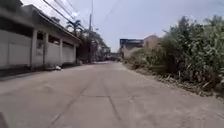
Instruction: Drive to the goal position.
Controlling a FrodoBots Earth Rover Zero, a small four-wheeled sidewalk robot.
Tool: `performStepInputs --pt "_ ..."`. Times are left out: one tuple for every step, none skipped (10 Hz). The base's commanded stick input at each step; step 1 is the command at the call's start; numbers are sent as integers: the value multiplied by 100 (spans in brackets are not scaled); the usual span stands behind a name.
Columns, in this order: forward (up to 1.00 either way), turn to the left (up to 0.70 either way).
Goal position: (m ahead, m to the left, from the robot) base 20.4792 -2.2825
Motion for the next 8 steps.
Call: performStepInputs --pt "100 0" --pt "100 0" --pt "100 0" --pt "100 0" --pt "100 0" --pt "100 0" --pt "100 0" --pt "100 0"
